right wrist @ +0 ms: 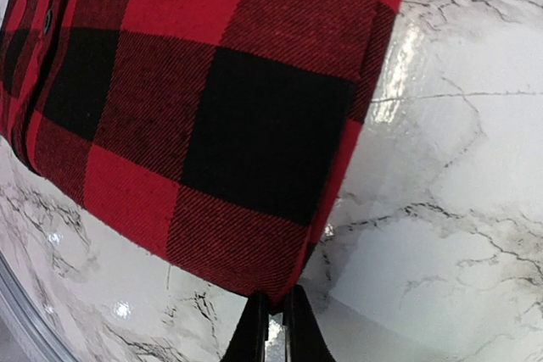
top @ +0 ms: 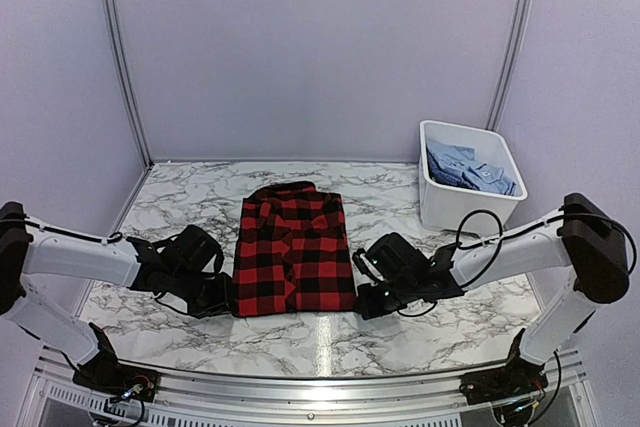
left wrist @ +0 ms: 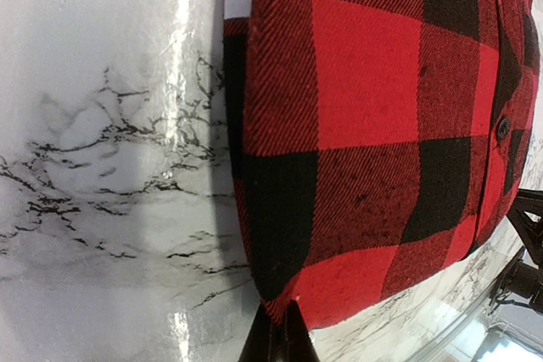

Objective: Fold and stack the long sleeve shirts
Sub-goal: Pick up from the center of the board, then fold the 2/3-rectangle-folded shirt at the center of the board.

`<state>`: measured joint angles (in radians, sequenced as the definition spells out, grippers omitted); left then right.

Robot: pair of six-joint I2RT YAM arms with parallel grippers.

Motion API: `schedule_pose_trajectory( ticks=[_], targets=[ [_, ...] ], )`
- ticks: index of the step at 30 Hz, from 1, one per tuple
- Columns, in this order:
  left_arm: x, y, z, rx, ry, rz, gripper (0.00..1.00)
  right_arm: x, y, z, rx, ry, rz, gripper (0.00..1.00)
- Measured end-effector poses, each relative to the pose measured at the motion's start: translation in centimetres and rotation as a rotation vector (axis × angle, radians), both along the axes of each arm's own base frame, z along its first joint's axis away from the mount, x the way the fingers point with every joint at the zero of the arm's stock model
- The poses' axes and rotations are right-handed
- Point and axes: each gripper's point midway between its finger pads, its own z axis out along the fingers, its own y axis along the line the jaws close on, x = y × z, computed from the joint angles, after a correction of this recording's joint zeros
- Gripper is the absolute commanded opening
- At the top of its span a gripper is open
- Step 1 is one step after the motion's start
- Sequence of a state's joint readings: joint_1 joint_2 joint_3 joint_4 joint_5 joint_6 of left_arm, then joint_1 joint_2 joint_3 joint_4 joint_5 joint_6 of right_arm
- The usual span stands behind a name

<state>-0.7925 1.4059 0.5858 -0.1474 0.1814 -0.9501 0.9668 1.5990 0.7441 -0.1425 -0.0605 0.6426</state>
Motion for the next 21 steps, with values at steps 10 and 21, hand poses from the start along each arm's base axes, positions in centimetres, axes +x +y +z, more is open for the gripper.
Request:
schedule_pose_trajectory(
  ticks=[10, 21],
  targets=[
    [0.1, 0.1, 1.9, -0.029, -0.041, 0.002, 0.00, 0.2, 0.1, 1.4, 0.016, -0.026, 0.001, 0.00],
    [0.3, 0.4, 9.0, -0.054, -0.168, -0.013, 0.00, -0.4, 1.2, 8.4, 0.076, -0.128, 0.026, 0.00]
  ],
)
